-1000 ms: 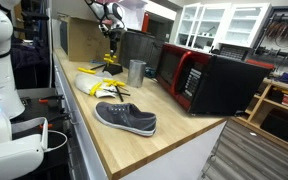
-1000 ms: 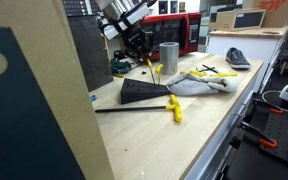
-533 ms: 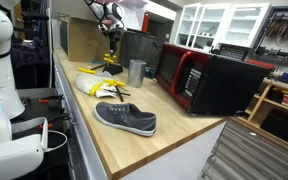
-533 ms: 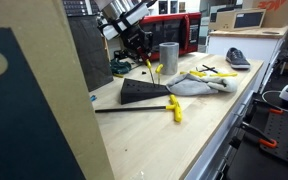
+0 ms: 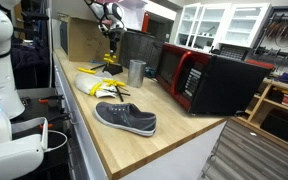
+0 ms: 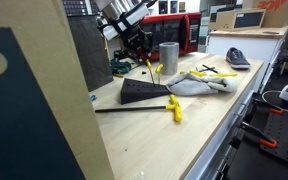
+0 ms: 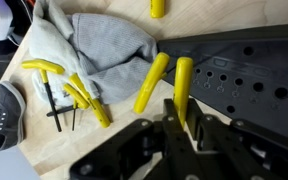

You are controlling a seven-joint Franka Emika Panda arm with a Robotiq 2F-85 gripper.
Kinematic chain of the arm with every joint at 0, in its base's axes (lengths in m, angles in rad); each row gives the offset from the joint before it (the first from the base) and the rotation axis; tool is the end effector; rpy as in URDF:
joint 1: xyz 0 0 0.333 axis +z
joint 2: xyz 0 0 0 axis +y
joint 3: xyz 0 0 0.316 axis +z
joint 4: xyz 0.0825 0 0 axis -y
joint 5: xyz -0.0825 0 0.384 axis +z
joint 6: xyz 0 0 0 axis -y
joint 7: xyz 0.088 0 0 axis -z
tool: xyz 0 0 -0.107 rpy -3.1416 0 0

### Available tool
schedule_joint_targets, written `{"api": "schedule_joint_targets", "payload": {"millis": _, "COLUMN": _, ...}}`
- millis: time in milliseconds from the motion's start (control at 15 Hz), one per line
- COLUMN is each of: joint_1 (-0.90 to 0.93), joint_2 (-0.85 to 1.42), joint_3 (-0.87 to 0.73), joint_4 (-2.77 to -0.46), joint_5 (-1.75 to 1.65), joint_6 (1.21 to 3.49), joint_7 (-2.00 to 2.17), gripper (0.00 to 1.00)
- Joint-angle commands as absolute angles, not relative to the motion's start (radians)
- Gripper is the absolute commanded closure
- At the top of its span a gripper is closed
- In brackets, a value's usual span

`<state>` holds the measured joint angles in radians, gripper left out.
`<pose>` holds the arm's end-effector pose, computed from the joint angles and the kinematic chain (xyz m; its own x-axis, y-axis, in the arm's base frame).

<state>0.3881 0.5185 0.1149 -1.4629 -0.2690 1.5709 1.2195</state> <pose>0.5906 0.2796 0.3594 0.7926 -0.6083 0.0411 -0.5619 -0.7026 0.4366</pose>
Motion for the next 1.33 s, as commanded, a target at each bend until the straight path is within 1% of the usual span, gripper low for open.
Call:
{"api": "schedule_joint_targets", "payload": {"millis": 0, "joint_1": 0.390, "joint_2": 0.517, "joint_3": 0.113, "joint_4": -1.481, "joint_5": -0.270, "joint_6": 1.613, "joint_7": 1.200, "gripper": 0.96}}
{"api": "schedule_joint_targets", "payload": {"millis": 1267, "joint_1": 0.397, "joint_2": 0.515, "joint_3": 0.119, "joint_4": -1.470, "joint_5": -0.268, "joint_6": 1.643, "joint_7": 1.183, "gripper": 0.96}}
